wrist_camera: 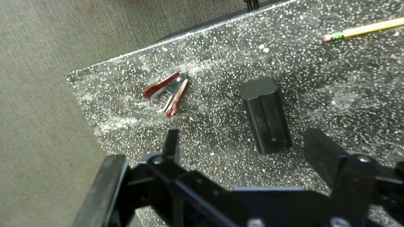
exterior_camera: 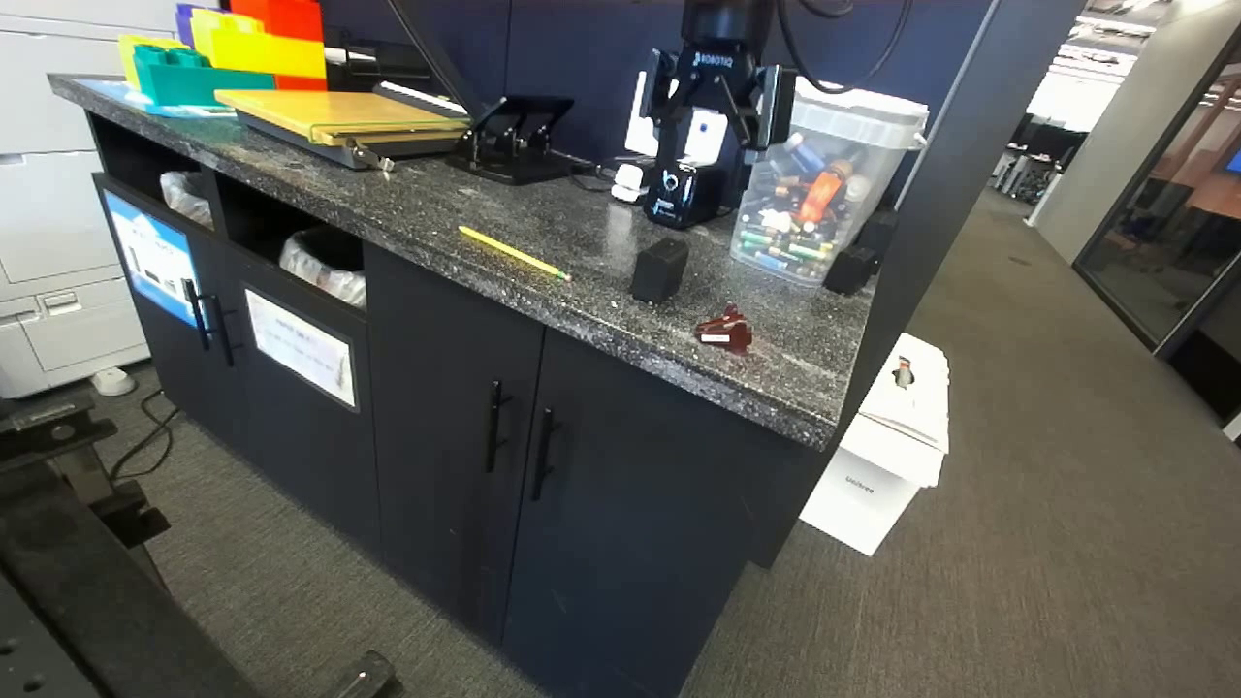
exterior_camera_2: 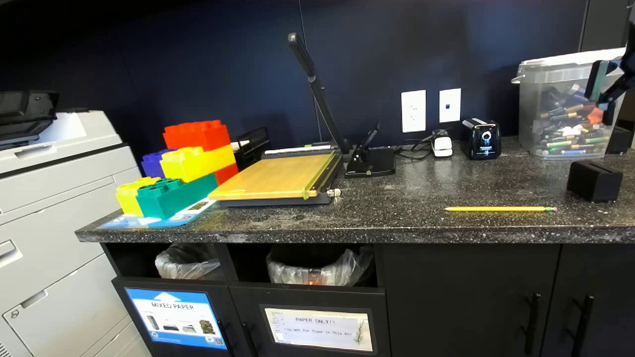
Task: Pick up the black object on the right and move it to the left
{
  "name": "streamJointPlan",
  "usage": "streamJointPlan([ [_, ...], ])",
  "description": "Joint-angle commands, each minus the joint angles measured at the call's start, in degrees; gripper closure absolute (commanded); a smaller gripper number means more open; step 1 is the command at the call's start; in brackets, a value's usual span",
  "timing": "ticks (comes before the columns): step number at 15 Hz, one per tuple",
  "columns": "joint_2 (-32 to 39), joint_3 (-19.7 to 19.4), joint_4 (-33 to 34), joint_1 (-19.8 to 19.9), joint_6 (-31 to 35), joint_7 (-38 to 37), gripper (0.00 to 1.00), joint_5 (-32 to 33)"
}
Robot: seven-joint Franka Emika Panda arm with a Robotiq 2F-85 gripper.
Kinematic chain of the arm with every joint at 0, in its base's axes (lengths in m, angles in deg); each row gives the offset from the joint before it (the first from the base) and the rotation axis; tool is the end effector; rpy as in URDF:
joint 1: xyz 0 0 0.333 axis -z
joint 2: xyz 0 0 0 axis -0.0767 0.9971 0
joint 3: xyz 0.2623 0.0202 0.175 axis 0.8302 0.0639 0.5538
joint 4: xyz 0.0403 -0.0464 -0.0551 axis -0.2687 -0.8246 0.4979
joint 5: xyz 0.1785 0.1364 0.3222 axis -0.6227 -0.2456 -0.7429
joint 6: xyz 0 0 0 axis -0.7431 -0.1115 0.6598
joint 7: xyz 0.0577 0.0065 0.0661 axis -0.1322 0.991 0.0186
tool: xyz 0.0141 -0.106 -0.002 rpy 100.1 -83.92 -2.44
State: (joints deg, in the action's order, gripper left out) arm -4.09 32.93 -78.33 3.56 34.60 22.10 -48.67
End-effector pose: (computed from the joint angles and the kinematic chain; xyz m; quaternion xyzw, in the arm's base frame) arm 0.7815 -0.0253 0.2972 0.9915 -0.1168 0.0329 0.0471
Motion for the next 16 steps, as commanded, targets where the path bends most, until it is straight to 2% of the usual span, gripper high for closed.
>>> streamJointPlan([
  [1, 10.2, -0.7, 13.8, -0.1, -5.9, 0.4, 0.00, 0.4],
  [7, 21.8, -0.6, 28.0, -0.3, -10.5, 0.6, 0.00, 0.6],
  [10, 23.6, -0.7, 30.3, -0.9, -11.1, 0.7, 0.00, 0.7],
  [11, 24.3, -0.7, 31.3, -1.1, -11.3, 0.8, 0.03, 0.8],
  [12, 24.3, -0.7, 31.1, -1.3, -11.2, 0.8, 0.18, 0.8],
  [13, 24.6, -0.8, 31.3, -1.5, -11.2, 0.8, 0.28, 0.9],
  [14, 24.8, -0.8, 31.4, -1.8, -11.1, 0.8, 0.30, 0.9],
  [16, 25.1, -1.0, 31.6, -2.1, -11.0, 0.7, 0.44, 1.0],
])
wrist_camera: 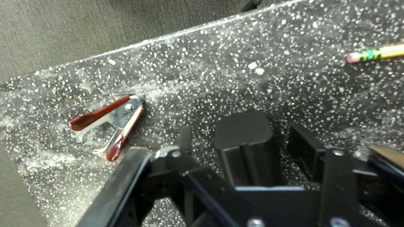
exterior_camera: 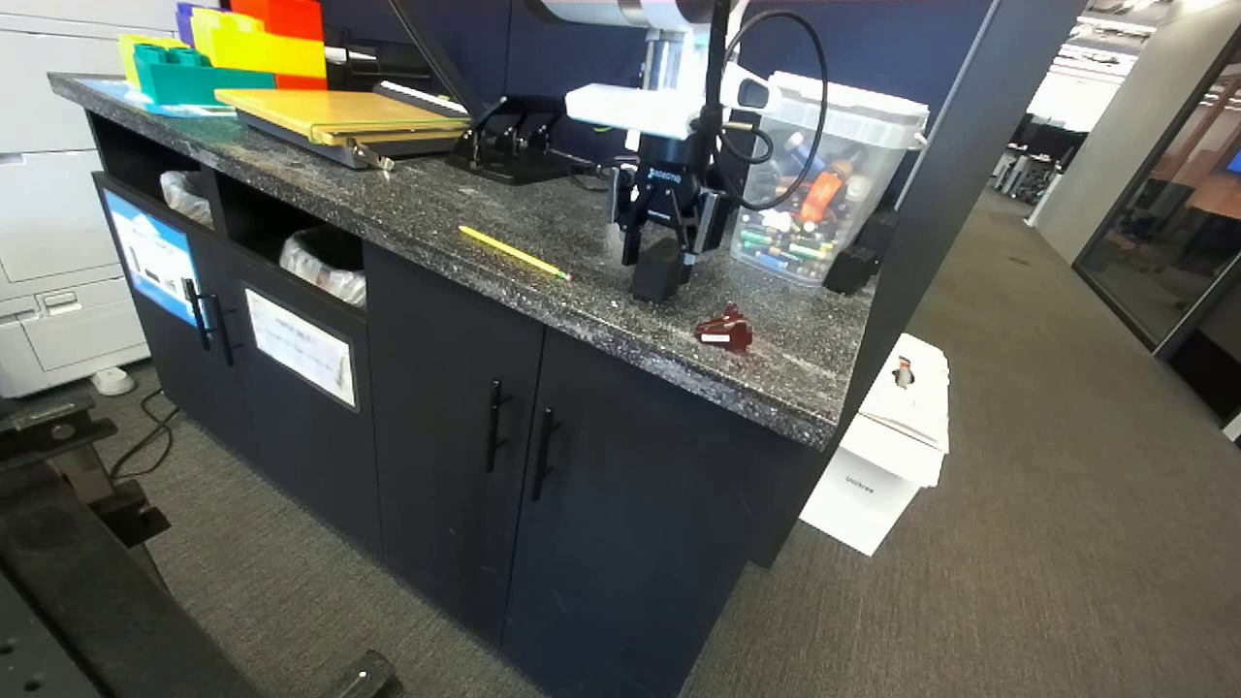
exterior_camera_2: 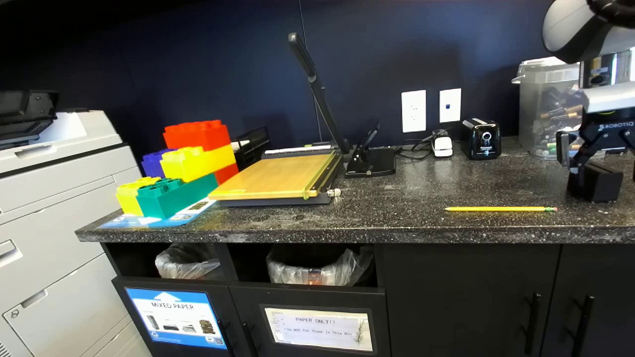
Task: Pick up the black object on the right and move it to the left
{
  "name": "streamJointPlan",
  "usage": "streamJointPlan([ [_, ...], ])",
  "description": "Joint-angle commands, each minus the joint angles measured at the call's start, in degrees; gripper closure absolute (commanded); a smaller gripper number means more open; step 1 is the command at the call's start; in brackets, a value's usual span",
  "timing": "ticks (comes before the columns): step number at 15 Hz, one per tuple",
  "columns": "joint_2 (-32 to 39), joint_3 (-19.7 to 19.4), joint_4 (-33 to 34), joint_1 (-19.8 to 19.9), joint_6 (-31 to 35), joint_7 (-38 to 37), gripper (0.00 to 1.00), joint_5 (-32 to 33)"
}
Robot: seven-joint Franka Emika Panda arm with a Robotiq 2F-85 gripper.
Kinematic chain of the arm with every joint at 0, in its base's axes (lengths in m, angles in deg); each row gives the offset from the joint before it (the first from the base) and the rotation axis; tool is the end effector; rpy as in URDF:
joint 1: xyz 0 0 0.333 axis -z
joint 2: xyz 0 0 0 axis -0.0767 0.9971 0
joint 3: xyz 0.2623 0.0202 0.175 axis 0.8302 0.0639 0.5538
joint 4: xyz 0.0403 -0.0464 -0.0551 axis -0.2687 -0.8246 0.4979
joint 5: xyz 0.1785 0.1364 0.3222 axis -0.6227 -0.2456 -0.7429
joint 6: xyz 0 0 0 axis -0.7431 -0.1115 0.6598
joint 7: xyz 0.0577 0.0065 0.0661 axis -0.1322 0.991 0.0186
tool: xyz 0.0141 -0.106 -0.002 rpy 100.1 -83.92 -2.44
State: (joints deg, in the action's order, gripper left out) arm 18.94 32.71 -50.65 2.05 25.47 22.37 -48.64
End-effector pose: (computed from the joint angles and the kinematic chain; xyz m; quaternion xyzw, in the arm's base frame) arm 0.8038 0.0050 0.1942 0.9937 -0.0940 -0.0039 0.0602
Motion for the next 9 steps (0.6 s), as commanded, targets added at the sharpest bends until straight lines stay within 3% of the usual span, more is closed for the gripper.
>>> streamJointPlan([
  [1, 2.2, -0.9, 3.9, -0.8, -1.8, 0.4, 0.53, 1.1],
  [4, 2.3, -1.4, 4.0, -1.2, -1.6, 0.5, 0.75, 1.5],
  [9, 0.6, -2.0, 4.0, -2.9, -2.7, 1.8, 0.78, 3.1],
])
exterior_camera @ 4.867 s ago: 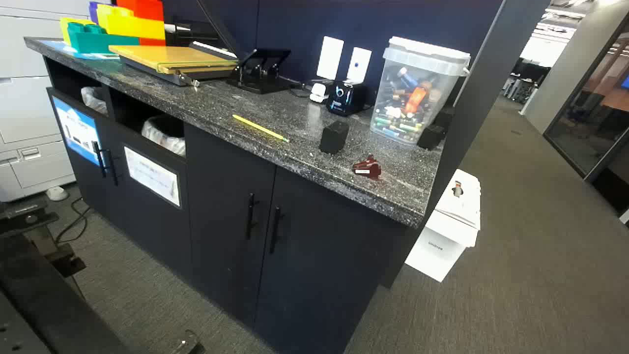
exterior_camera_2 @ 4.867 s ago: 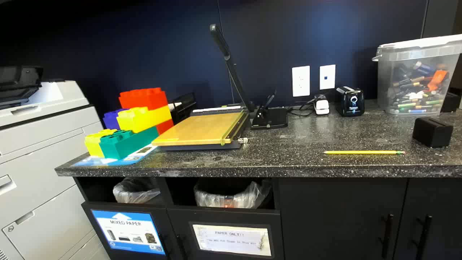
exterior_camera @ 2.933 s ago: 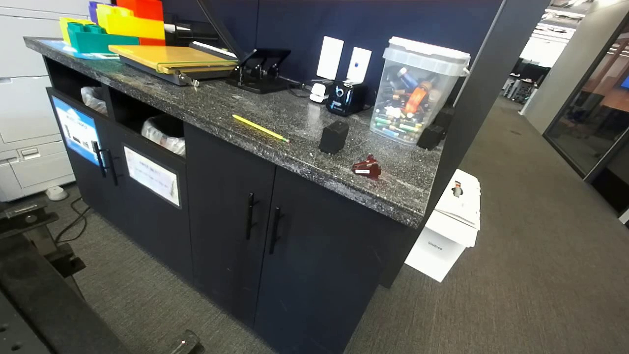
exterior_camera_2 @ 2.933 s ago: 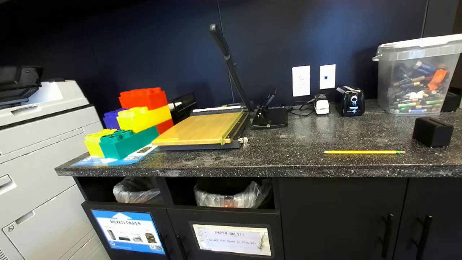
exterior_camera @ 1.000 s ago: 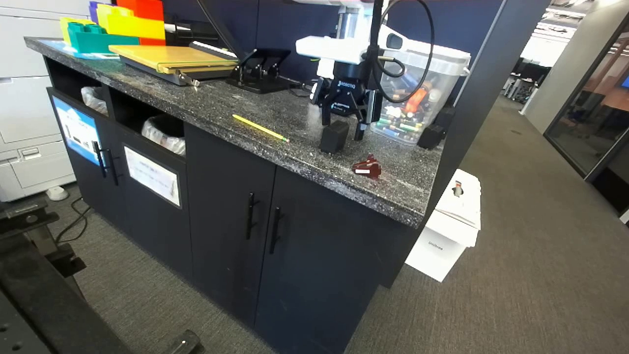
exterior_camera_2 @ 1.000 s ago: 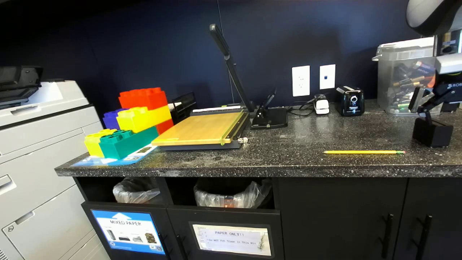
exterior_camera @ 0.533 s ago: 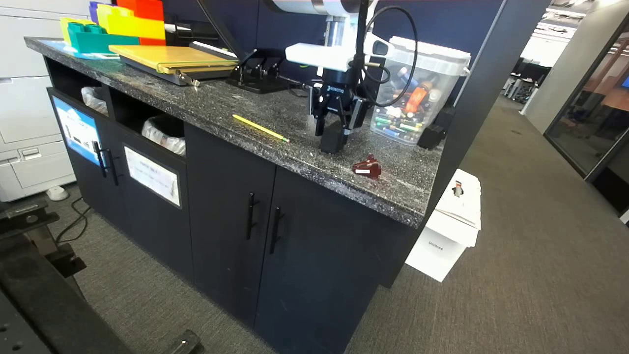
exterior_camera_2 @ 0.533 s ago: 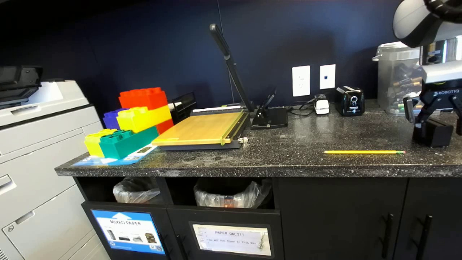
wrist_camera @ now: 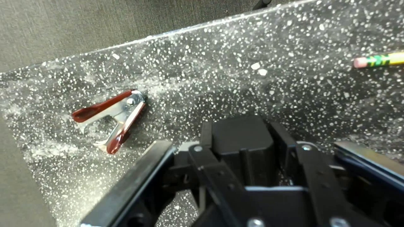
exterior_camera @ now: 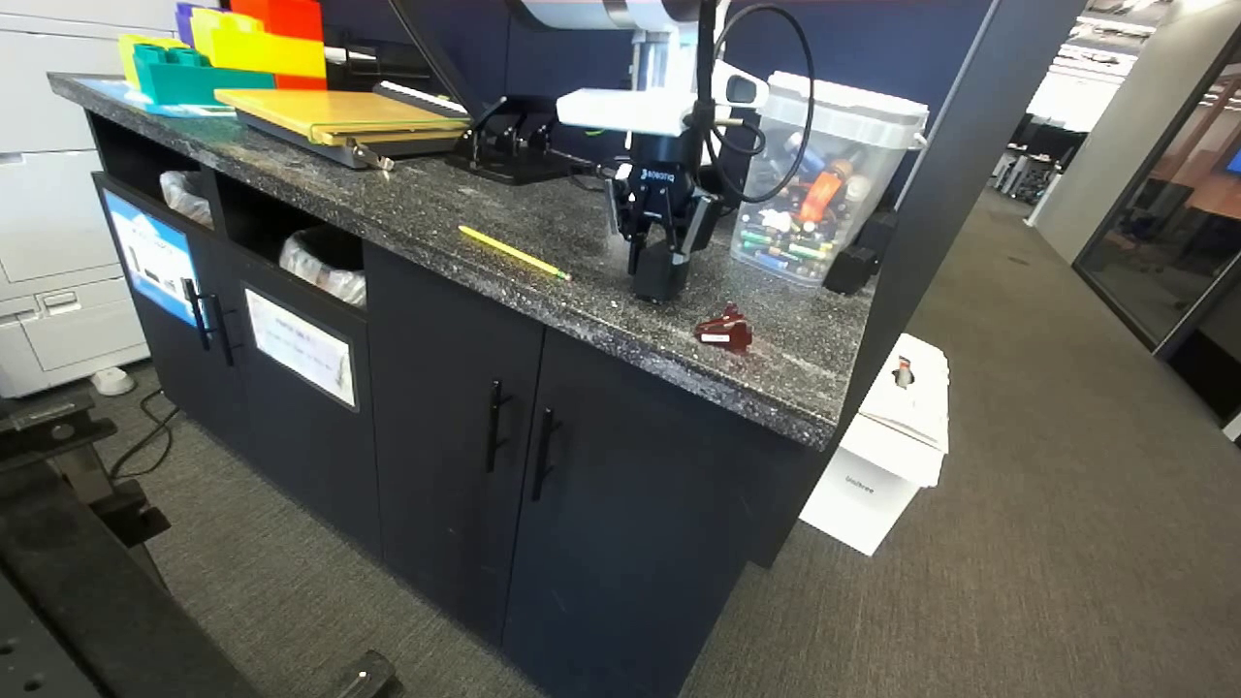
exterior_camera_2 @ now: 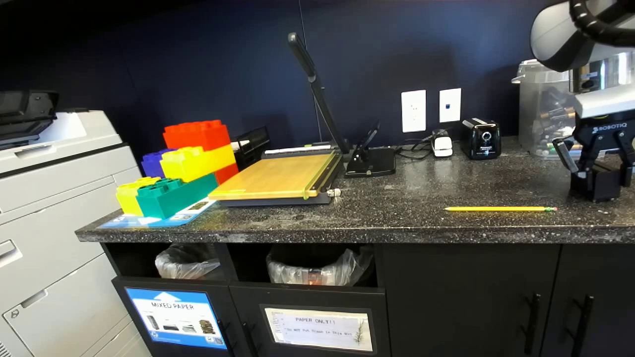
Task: Pick up the black object on the right and move it to the left
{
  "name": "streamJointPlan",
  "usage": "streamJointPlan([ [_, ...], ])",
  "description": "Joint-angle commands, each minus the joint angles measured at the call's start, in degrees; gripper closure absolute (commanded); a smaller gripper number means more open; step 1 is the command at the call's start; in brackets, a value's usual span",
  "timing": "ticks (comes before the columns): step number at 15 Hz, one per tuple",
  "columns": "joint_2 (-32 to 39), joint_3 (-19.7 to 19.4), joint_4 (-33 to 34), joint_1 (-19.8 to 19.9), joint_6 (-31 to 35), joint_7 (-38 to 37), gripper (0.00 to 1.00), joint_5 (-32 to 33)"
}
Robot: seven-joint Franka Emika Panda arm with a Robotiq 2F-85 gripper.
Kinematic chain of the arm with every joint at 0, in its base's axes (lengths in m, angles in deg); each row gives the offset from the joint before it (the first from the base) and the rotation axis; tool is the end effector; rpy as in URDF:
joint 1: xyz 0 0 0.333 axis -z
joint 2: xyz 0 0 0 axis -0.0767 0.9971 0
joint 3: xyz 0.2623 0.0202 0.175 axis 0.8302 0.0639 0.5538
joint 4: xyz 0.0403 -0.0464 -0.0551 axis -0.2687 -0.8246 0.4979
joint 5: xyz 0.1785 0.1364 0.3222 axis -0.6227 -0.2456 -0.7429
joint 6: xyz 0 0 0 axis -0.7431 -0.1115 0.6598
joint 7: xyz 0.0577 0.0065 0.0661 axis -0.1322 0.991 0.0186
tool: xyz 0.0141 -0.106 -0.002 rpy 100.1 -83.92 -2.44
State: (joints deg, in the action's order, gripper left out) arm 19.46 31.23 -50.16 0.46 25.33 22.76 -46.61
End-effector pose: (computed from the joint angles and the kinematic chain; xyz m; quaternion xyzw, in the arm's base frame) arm 0.8035 0.0161 0.1920 0.9931 -0.0749 -0.0011 0.0897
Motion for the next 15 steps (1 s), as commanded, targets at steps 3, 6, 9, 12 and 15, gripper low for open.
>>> streamJointPlan([
  [3, -2.8, 2.3, 3.8, -2.5, -2.0, 4.0, 0.78, -1.2],
  [6, -1.7, 6.1, 10.8, -5.0, -4.4, 3.6, 0.78, -3.9],
  [9, -5.6, 9.0, 5.9, -9.2, -2.2, 0.8, 0.78, -6.8],
  [12, -5.0, 10.6, 5.5, -14.4, -0.7, -1.9, 0.78, -8.1],
  [15, -3.5, 10.7, 4.4, -19.4, 1.9, -6.2, 0.78, -8.0],
])
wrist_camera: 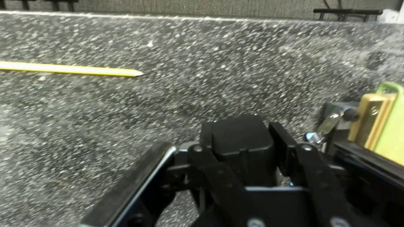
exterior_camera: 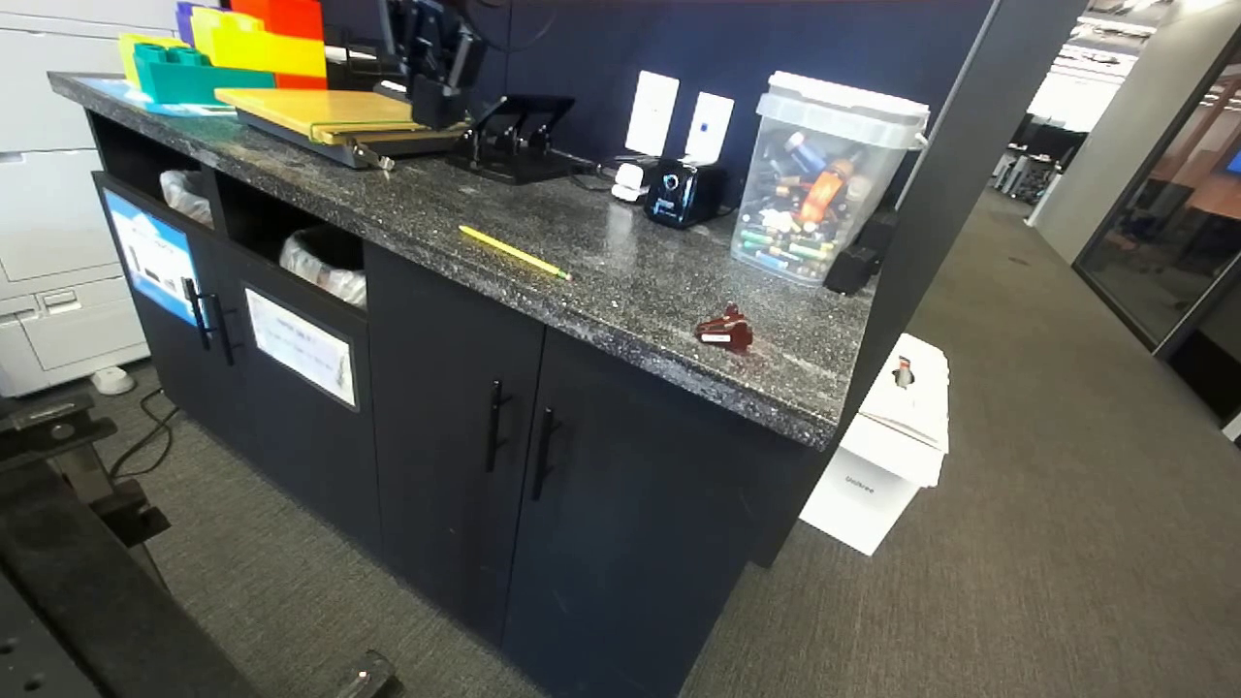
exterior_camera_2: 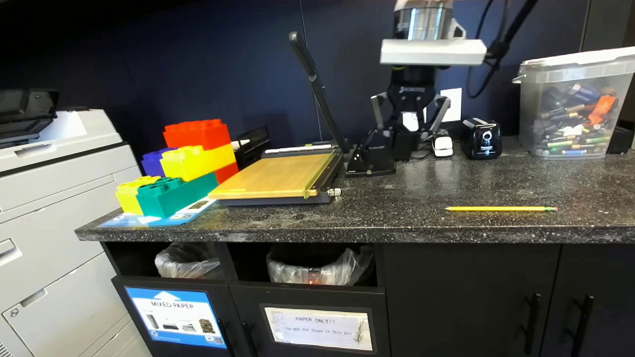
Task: Pick up the black object on the right and move it to the left
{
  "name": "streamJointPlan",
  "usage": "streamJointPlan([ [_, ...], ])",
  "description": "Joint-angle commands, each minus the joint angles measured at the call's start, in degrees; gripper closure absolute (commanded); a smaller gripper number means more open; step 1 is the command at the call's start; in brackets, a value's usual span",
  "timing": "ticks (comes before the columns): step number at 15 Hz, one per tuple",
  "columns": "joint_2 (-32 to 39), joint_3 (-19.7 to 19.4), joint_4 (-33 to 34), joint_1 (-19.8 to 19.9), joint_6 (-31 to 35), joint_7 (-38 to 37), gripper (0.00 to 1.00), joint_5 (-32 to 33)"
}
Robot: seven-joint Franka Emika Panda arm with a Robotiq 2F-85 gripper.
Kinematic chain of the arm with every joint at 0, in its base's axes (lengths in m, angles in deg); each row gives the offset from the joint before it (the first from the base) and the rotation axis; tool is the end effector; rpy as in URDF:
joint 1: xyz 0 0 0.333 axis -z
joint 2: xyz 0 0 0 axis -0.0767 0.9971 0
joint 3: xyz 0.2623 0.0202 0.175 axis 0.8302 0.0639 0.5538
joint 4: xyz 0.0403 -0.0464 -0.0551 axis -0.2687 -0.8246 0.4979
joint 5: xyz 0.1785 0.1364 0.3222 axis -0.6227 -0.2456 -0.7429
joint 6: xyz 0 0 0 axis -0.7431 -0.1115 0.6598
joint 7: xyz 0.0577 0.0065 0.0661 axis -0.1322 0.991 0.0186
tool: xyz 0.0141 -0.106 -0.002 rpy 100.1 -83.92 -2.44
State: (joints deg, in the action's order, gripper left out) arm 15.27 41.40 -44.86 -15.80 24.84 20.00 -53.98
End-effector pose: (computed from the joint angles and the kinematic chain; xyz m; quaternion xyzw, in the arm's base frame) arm 0.7583 0.3081 0.2943 -0.9949 -0.0490 -0.0439 0.0763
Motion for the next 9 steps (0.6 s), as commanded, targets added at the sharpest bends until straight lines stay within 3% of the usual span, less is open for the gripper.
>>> streamJointPlan([
  [1, 2.1, 0.2, 0.1, -4.3, 2.5, -4.9, 0.78, -0.4],
  [2, 4.3, -0.1, 3.0, -5.2, 1.6, -6.1, 0.78, -0.1],
  [9, 6.9, -2.4, 1.7, -5.2, 7.6, -13.3, 0.78, 0.8],
])
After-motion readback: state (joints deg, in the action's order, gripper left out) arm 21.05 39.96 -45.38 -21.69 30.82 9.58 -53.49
